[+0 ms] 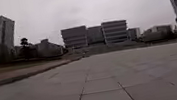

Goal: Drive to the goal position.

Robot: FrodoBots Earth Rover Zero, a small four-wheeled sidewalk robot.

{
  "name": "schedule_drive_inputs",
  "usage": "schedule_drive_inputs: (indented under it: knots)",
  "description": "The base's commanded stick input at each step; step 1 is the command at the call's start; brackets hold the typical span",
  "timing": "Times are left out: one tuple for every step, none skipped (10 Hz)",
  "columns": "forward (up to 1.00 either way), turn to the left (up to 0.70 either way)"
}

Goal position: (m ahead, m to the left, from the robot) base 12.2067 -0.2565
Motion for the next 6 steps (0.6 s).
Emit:
schedule_drive_inputs:
  knots:
    - [0.70, 0.00]
    - [0.70, 0.00]
    - [0.70, 0.00]
    - [0.70, 0.00]
    - [0.70, -0.01]
    - [0.70, -0.05]
